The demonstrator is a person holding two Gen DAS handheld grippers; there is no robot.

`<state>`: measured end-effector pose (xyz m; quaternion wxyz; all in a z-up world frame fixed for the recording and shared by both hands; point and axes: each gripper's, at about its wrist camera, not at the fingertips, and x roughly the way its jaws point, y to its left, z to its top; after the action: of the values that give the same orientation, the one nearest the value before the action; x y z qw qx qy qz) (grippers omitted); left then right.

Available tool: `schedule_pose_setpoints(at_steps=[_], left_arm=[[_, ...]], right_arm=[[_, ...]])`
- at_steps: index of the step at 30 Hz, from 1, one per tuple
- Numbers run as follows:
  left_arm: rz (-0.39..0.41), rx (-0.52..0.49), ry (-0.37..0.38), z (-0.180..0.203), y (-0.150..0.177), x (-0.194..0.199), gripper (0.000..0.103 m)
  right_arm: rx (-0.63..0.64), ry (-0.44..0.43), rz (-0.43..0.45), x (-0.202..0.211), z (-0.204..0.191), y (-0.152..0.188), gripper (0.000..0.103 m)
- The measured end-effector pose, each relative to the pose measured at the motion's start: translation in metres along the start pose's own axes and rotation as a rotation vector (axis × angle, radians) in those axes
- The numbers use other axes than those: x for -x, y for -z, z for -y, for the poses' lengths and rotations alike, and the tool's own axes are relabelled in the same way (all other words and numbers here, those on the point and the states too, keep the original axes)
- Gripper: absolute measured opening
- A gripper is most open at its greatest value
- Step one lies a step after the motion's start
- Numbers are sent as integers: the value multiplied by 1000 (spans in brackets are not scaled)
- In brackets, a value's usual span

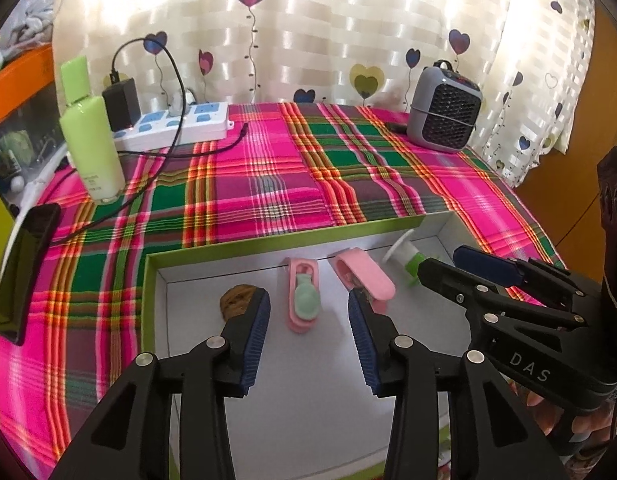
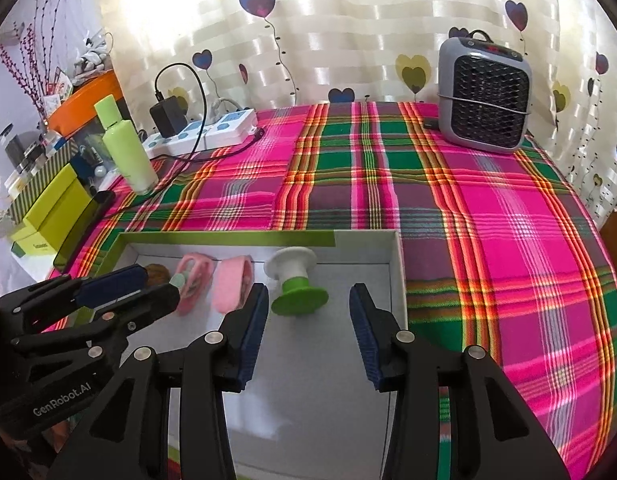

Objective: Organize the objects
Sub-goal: 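Open the left tool releasing the pink clip while the right tool releases the spool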

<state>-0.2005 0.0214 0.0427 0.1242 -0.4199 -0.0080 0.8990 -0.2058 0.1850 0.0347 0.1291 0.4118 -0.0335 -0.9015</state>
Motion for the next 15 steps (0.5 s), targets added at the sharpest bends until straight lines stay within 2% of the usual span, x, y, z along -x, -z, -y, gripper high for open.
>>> schedule_pose_setpoints(at_steps=[15], left_arm=[[40, 2, 8, 12, 23, 37, 40]], right_arm=[[2, 1, 38, 32, -9, 18, 44]])
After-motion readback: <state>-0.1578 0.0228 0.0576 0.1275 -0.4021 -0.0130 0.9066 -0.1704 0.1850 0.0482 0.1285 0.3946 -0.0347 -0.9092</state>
